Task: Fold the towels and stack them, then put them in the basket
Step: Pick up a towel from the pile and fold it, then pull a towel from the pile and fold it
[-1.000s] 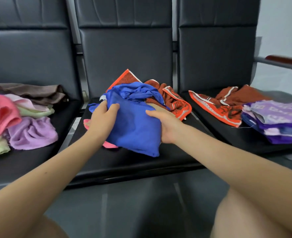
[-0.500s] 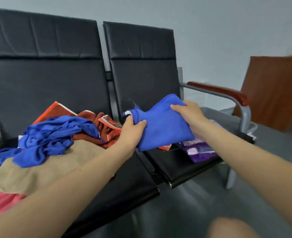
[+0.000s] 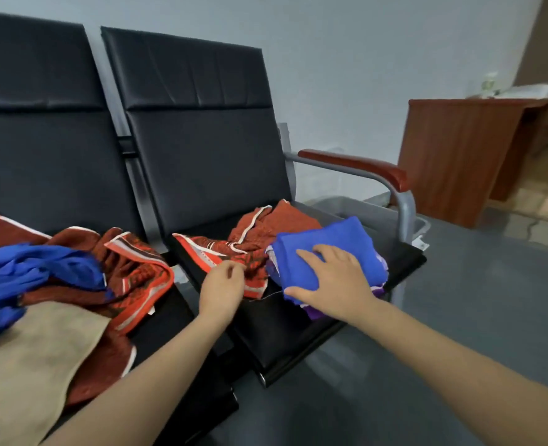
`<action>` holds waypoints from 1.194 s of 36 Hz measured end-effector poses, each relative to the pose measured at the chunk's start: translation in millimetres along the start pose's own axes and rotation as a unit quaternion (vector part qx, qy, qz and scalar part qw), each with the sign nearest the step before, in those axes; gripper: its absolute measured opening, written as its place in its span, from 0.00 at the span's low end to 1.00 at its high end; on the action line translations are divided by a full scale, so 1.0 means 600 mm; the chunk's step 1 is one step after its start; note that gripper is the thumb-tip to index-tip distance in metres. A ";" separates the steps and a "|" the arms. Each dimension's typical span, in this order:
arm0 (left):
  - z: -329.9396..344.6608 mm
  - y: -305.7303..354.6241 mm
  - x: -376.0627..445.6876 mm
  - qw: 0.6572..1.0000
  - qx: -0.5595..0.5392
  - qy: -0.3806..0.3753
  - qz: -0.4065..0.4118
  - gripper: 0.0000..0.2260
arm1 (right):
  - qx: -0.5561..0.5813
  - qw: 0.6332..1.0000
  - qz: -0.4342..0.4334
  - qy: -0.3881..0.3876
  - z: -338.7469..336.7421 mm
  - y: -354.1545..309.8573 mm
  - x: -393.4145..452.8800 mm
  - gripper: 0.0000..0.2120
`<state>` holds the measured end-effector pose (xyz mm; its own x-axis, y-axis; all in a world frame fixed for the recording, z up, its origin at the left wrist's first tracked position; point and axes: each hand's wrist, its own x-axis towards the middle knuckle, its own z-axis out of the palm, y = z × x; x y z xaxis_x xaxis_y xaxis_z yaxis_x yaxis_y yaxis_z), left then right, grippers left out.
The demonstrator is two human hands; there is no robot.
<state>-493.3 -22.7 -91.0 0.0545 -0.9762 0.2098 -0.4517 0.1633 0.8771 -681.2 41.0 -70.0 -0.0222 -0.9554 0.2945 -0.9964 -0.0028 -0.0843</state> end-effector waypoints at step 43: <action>-0.186 -0.034 0.121 0.944 -0.282 0.166 -0.028 0.11 | 0.074 0.996 0.028 0.031 0.079 0.069 0.163 0.47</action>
<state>-380.6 -81.2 -45.6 0.3830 -0.9024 0.1973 0.1024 0.2537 0.9618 -720.8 -66.3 -89.9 -0.0872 -0.9353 0.3430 -0.9707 0.0023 -0.2405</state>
